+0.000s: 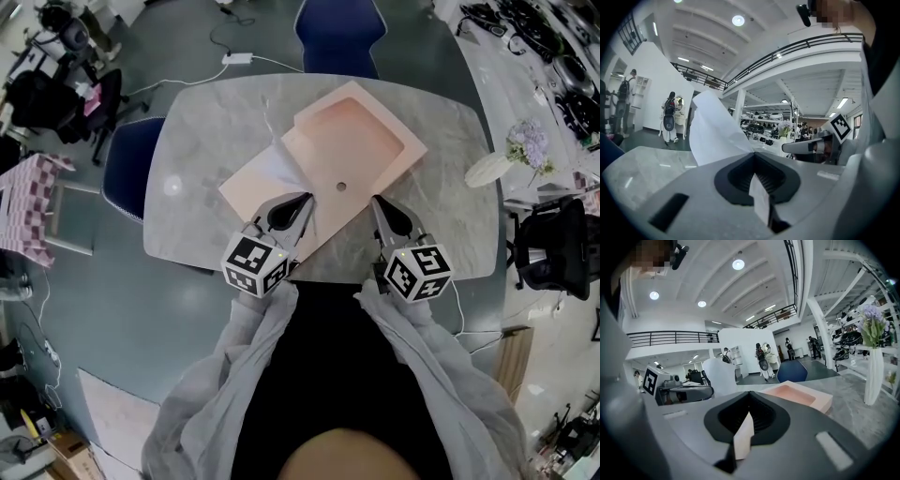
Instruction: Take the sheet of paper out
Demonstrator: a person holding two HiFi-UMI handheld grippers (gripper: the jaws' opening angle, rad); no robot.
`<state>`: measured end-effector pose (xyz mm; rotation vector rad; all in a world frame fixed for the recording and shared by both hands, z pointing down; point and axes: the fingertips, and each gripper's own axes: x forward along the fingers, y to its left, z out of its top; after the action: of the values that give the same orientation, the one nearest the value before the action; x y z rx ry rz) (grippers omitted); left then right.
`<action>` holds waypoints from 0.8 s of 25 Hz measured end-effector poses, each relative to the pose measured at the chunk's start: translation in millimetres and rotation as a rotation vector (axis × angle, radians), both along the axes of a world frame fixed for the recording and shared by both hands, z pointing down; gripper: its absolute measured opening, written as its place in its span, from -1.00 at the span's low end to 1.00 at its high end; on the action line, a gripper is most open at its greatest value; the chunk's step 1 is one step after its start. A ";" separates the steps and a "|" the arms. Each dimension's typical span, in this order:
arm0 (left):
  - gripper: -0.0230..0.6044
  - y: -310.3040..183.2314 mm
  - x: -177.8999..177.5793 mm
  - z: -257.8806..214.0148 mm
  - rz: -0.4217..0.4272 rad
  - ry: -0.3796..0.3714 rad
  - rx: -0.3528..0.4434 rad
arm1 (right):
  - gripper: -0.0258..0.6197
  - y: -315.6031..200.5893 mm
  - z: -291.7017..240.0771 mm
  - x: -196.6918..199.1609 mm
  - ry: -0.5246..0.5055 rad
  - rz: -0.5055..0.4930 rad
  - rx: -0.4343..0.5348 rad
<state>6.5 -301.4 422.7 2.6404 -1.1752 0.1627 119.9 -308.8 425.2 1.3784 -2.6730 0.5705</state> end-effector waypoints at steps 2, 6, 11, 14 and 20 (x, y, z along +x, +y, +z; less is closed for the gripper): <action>-0.91 0.2 1.8 2.0 0.004 0.011 -0.008 | -0.89 1.6 1.0 -0.2 0.008 -0.008 0.002; -0.91 -1.1 1.4 2.7 0.011 0.011 -0.015 | -0.89 3.4 -0.3 -2.9 0.020 -0.014 0.009; -0.91 -0.1 5.8 3.5 0.017 0.011 -0.023 | -0.89 5.6 0.6 -0.7 0.026 -0.010 0.006; -0.91 0.4 6.4 5.4 0.019 0.012 -0.029 | -0.89 6.6 1.4 -1.0 0.025 -0.010 0.003; -0.91 2.1 7.9 9.2 0.015 0.016 -0.034 | -0.89 10.4 7.5 4.7 0.020 0.007 -0.017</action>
<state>14.5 -299.3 432.0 2.6165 -1.1376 0.1620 124.7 -298.4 432.7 1.3817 -2.6429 0.5765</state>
